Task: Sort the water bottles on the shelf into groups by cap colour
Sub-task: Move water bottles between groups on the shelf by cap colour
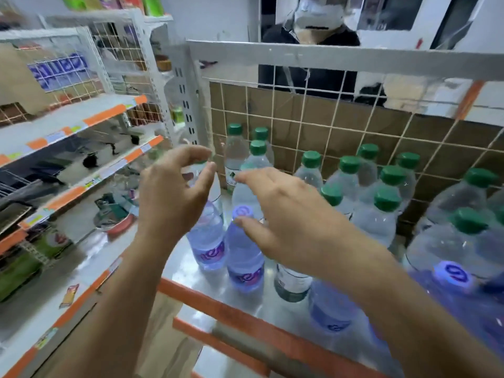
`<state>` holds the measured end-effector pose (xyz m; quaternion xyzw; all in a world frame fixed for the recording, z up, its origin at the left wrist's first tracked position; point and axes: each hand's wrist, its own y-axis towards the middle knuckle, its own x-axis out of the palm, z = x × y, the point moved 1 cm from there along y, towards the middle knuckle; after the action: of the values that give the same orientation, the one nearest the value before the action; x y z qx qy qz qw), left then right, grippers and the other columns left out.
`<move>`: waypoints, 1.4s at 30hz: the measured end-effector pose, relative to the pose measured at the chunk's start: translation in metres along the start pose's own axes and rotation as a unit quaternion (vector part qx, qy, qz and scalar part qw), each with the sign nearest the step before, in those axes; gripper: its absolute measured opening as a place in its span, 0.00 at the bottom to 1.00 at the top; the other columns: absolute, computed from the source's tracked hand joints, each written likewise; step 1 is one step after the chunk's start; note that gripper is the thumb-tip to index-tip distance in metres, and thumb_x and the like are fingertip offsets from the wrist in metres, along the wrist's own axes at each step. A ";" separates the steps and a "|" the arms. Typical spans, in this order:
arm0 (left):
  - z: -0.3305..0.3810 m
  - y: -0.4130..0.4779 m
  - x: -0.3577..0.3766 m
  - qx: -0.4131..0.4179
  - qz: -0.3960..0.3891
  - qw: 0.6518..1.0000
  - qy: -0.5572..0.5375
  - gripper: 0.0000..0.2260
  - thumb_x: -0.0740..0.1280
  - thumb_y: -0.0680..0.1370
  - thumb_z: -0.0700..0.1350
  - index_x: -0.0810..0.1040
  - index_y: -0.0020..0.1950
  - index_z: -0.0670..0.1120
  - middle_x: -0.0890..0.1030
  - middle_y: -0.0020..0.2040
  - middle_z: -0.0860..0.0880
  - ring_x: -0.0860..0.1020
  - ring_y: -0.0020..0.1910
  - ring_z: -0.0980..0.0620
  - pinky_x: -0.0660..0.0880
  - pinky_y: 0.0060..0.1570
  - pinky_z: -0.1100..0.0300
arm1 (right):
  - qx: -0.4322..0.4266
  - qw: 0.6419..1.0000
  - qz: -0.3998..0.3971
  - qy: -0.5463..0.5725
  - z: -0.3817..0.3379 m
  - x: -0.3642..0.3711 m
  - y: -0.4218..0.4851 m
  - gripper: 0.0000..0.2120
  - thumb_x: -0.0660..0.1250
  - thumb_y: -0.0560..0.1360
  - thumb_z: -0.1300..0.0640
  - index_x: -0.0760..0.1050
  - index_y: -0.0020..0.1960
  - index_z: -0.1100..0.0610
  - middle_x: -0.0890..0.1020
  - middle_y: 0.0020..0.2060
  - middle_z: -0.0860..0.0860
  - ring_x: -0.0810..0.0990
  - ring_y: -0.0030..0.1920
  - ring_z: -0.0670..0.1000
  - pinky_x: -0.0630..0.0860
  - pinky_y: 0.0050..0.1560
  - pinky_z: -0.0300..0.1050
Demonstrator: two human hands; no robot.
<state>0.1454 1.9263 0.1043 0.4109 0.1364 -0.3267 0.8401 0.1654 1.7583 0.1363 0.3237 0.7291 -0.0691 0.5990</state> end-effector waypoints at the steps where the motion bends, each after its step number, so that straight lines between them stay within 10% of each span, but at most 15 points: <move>1: -0.016 -0.002 0.001 -0.008 0.000 1.000 -0.004 0.12 0.67 0.74 0.49 0.79 0.56 0.48 0.80 0.51 0.53 0.79 0.50 0.53 0.72 0.46 0.70 | 0.021 1.000 0.007 0.010 -0.008 0.017 0.008 0.23 0.62 0.77 0.51 0.62 0.69 0.56 0.70 0.64 0.54 0.67 0.64 0.54 0.62 0.62 0.43; 7: -0.092 -0.028 0.029 -0.096 -0.045 0.989 -0.100 0.24 0.71 0.70 0.53 0.72 0.63 0.45 0.77 0.56 0.50 0.76 0.52 0.54 0.71 0.52 0.68 | 0.197 0.978 0.061 0.015 -0.012 0.109 0.026 0.28 0.63 0.75 0.53 0.58 0.71 0.59 0.66 0.65 0.56 0.66 0.64 0.58 0.64 0.65 0.49; 12: -0.114 -0.052 0.056 -0.121 -0.048 0.979 -0.158 0.32 0.68 0.65 0.60 0.71 0.62 0.42 0.76 0.58 0.45 0.74 0.57 0.48 0.69 0.56 0.60 | 0.279 0.883 0.346 0.152 -0.011 0.156 0.016 0.27 0.70 0.69 0.56 0.65 0.65 0.60 0.76 0.58 0.57 0.73 0.57 0.52 0.67 0.58 0.41; 16: -0.115 -0.062 0.059 -0.118 -0.044 0.976 -0.179 0.35 0.69 0.66 0.60 0.66 0.68 0.45 0.74 0.65 0.45 0.73 0.64 0.47 0.69 0.63 0.50 | 0.303 0.851 0.342 0.259 -0.014 0.158 0.012 0.21 0.71 0.70 0.56 0.68 0.60 0.56 0.79 0.54 0.50 0.77 0.54 0.49 0.71 0.55 0.36; 20: -0.099 -0.069 0.048 -0.072 -0.046 0.978 -0.189 0.32 0.71 0.68 0.55 0.69 0.68 0.44 0.76 0.62 0.44 0.75 0.59 0.47 0.70 0.58 0.60 | 0.291 0.837 0.352 0.303 -0.026 0.144 -0.001 0.18 0.71 0.72 0.57 0.68 0.59 0.53 0.79 0.50 0.48 0.77 0.49 0.43 0.70 0.52 0.30; 27: -0.029 -0.093 0.029 0.047 -0.073 0.980 -0.177 0.32 0.69 0.68 0.58 0.70 0.67 0.42 0.77 0.61 0.43 0.76 0.57 0.49 0.67 0.55 0.72 | 0.227 0.835 0.377 0.330 -0.043 0.086 -0.079 0.18 0.68 0.74 0.55 0.66 0.61 0.46 0.77 0.53 0.41 0.75 0.56 0.38 0.68 0.58 0.29; 33: 0.072 -0.157 0.057 0.086 -0.118 0.963 -0.228 0.33 0.68 0.67 0.60 0.70 0.67 0.43 0.78 0.60 0.44 0.76 0.58 0.48 0.69 0.58 0.62 | 0.229 0.819 0.427 0.308 -0.018 0.041 -0.193 0.16 0.65 0.75 0.57 0.67 0.62 0.49 0.75 0.56 0.40 0.73 0.58 0.35 0.65 0.59 0.28; 38: 0.174 -0.234 0.103 0.114 -0.156 0.937 -0.290 0.33 0.67 0.68 0.60 0.71 0.67 0.42 0.74 0.60 0.50 0.71 0.59 0.60 0.63 0.58 0.77 | 0.273 0.806 0.459 0.256 0.016 0.002 -0.314 0.18 0.64 0.75 0.52 0.66 0.63 0.48 0.74 0.58 0.38 0.72 0.59 0.34 0.66 0.58 0.28; 42: 0.252 -0.288 0.144 0.121 -0.219 0.904 -0.346 0.31 0.68 0.68 0.61 0.70 0.66 0.46 0.76 0.63 0.49 0.74 0.62 0.53 0.69 0.60 0.62 | 0.314 0.793 0.476 0.215 0.042 -0.032 -0.403 0.18 0.64 0.75 0.51 0.65 0.64 0.45 0.72 0.58 0.35 0.69 0.59 0.29 0.65 0.58 0.26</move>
<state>0.0530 1.5374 0.0168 0.3308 -0.1169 -0.6380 0.6855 -0.0209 1.4105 0.0382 0.8065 0.5313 0.0714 0.2494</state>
